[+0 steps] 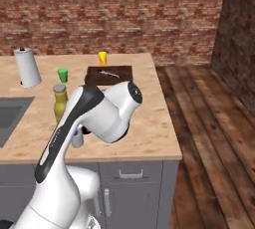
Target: Place the drinks on the dining counter in a tight cluster.
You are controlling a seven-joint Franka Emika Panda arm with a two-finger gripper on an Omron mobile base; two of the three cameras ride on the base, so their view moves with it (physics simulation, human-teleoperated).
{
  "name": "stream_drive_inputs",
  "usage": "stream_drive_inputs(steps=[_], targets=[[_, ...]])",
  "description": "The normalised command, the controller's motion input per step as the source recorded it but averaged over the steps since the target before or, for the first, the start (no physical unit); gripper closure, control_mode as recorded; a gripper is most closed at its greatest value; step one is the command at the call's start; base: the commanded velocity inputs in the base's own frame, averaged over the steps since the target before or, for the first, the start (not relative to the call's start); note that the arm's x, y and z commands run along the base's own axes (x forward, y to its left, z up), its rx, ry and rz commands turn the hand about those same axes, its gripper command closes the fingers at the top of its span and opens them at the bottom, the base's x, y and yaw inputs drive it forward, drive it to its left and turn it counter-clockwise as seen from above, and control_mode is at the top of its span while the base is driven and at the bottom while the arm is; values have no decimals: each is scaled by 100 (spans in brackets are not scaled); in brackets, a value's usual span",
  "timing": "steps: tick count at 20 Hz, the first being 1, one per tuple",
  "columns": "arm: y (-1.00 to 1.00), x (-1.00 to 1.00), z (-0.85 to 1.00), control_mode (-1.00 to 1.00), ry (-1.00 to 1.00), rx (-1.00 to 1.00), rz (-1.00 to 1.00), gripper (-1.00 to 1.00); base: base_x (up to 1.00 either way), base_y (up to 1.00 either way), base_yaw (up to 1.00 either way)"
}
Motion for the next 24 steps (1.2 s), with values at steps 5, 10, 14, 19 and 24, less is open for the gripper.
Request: stream_drive_inputs(steps=[5,10,14,19,24], targets=[[0,0,0,100,0,0,0,100,50,-55,29],[0,0,0,100,0,0,0,100,38,-56,35],[0,0,0,100,0,0,0,100,28,-6,9],[0,0,0,100,0,0,0,100,56,22,-7],[0,0,0,100,0,0,0,100,65,9,-4]])
